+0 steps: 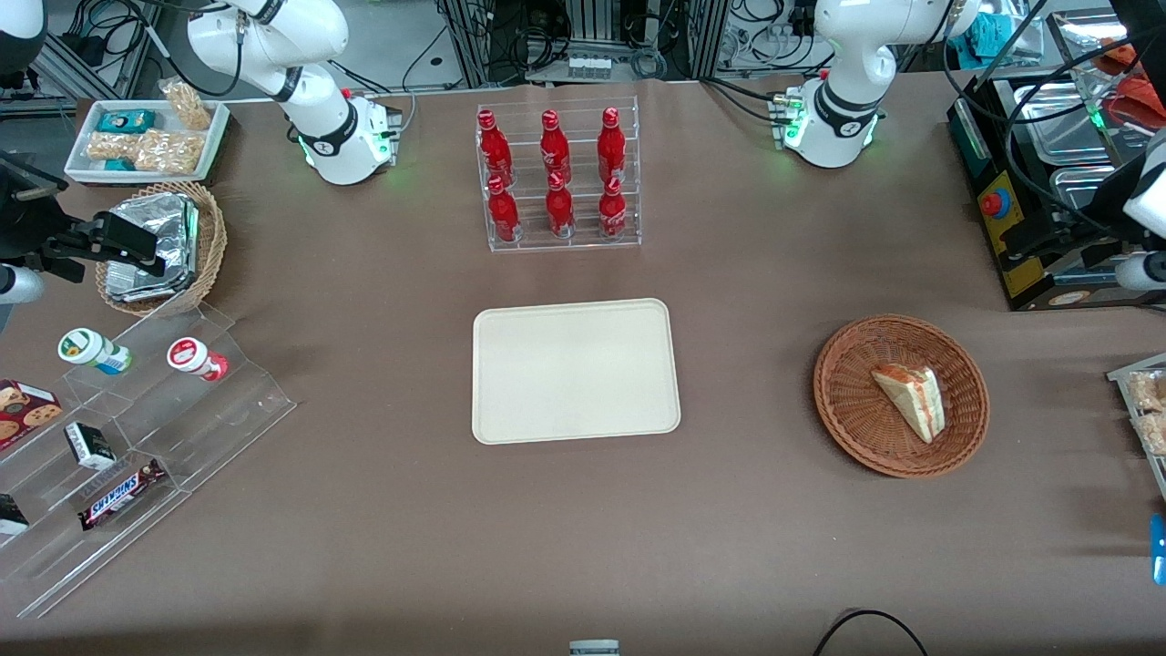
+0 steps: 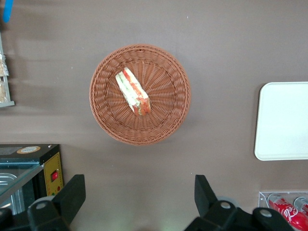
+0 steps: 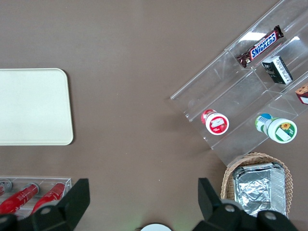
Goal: Place sandwich from basket to tray
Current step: 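Move the left gripper over the wicker basket above the sandwich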
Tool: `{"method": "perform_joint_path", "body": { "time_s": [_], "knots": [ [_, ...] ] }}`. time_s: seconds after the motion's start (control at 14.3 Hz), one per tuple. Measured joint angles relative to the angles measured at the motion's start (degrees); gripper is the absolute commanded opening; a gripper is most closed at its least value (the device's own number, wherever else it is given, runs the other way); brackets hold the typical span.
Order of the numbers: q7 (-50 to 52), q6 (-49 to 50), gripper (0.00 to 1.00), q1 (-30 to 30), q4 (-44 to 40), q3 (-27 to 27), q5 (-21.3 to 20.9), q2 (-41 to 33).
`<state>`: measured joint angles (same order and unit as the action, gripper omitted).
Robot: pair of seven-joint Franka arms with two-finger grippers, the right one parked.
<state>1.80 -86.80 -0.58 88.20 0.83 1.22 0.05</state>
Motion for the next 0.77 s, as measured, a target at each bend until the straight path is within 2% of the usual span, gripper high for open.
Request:
{"method": "perform_joint_path", "body": {
  "time_s": [0.77],
  "knots": [
    [-0.05,0.15,1.00,-0.02,0.67,0.00,0.00,0.14]
  ]
}}
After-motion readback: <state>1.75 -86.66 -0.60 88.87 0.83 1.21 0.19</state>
